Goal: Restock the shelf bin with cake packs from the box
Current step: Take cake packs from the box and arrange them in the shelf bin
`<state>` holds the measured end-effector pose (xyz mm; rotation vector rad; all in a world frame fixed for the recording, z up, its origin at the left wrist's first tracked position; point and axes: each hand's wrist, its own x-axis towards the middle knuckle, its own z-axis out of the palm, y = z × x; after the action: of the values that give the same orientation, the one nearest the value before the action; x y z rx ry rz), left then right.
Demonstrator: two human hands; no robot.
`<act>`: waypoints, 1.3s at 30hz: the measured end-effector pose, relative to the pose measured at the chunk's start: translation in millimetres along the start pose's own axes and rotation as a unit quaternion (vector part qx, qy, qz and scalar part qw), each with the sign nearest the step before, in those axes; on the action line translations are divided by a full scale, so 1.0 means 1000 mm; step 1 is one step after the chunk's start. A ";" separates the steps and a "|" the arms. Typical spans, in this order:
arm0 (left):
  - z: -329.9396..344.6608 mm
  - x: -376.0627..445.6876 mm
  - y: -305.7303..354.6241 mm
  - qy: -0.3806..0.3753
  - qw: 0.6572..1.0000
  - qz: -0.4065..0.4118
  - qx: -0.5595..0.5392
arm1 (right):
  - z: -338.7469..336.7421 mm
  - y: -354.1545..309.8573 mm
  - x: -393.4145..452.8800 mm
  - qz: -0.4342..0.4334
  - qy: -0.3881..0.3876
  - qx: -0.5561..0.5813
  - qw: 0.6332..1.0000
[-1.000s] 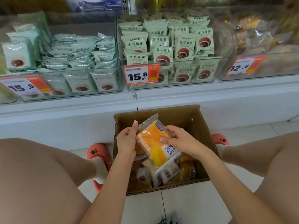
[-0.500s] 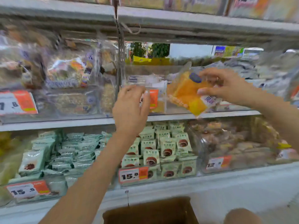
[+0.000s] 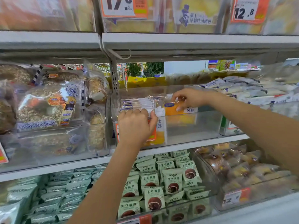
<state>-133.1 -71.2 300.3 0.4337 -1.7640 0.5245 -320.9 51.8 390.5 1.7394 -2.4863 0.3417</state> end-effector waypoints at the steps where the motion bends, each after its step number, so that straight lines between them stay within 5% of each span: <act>1: 0.001 -0.001 0.000 0.000 1.000 0.000 0.001 | 0.007 0.001 0.005 -0.004 0.010 0.009 1.000; 9: -0.001 -0.001 0.000 -0.004 1.000 -0.003 -0.002 | 0.021 -0.001 0.013 0.012 0.083 -0.104 0.991; 19: -0.008 0.002 -0.001 -0.057 0.998 0.013 -0.023 | 0.008 -0.012 -0.004 0.040 0.072 -0.056 0.995; 21: -0.009 -0.003 -0.005 -0.056 0.997 0.039 -0.030 | 0.006 -0.020 -0.020 0.014 0.137 -0.066 0.988; 25: -0.029 -0.069 -0.004 -0.093 0.960 0.252 -0.085 | 0.022 -0.044 -0.066 -0.047 0.318 -0.020 0.947; 30: -0.076 -0.188 0.016 -0.180 0.938 0.241 -0.169 | 0.106 -0.081 -0.138 -0.072 0.427 0.059 0.899; 34: -0.101 -0.279 0.034 -0.349 0.893 0.196 -0.206 | 0.235 -0.099 -0.203 -0.062 0.284 0.077 0.954; 37: -0.116 -0.341 0.041 -0.515 0.821 0.117 -0.216 | 0.332 -0.097 -0.249 0.020 0.078 0.095 0.992; 39: -0.128 -0.375 0.045 -0.587 0.779 0.056 -0.213 | 0.382 -0.094 -0.275 0.093 -0.074 0.112 0.987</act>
<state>37.2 44.5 -41.3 0.3355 -3.0398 -0.1906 -115.6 183.7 -23.0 1.6644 -2.8233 0.5447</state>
